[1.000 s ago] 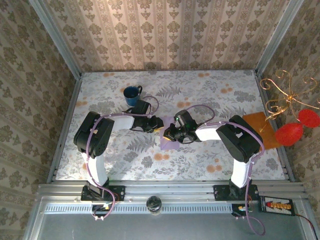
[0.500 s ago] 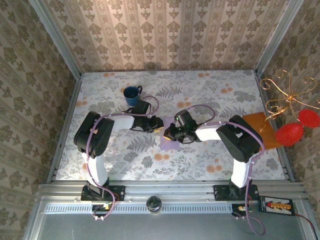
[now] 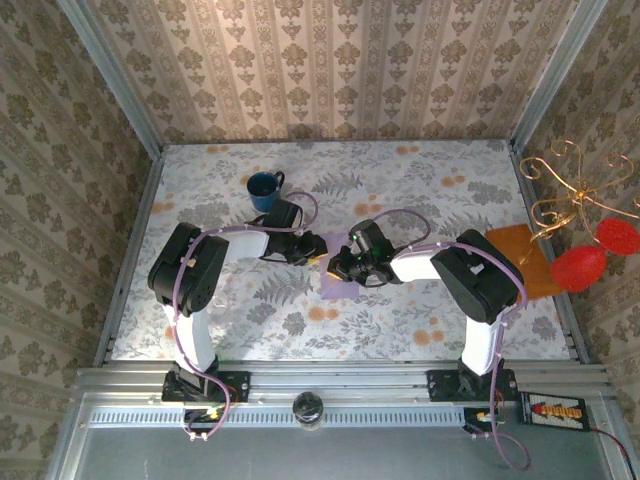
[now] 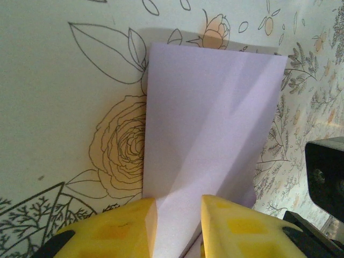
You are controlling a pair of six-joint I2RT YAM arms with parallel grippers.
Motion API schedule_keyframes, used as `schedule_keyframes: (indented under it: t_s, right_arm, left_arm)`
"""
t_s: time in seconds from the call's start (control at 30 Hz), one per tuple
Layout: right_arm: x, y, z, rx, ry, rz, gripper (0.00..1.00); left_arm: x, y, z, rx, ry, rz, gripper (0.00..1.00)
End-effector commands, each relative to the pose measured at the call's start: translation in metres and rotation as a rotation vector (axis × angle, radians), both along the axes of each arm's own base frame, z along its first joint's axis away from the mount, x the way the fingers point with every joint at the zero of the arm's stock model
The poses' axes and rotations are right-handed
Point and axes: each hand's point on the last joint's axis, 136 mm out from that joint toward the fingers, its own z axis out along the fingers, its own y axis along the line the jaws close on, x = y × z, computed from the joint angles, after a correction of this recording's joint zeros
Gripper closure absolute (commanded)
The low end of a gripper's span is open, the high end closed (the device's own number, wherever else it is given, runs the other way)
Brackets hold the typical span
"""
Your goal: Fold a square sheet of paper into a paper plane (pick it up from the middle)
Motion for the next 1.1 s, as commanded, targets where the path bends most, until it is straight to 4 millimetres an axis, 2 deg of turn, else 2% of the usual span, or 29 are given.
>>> schedule_keyframes:
  t_s: [0.0,0.53,1.07]
  right_arm:
    - [0.001,-0.004,-0.008,-0.008,0.014,-0.015,1.00]
    - [-0.001,0.001,-0.006,-0.003,0.009,0.032,1.00]
    - [-0.003,-0.003,-0.022,-0.030,0.052,0.013,1.00]
  left_arm:
    - [-0.018,0.006,-0.027,0.077,0.075,-0.026,0.71]
    - [-0.019,0.007,-0.029,0.079,0.079,-0.026,0.71]
    - [-0.020,0.007,-0.029,0.079,0.081,-0.027,0.71]
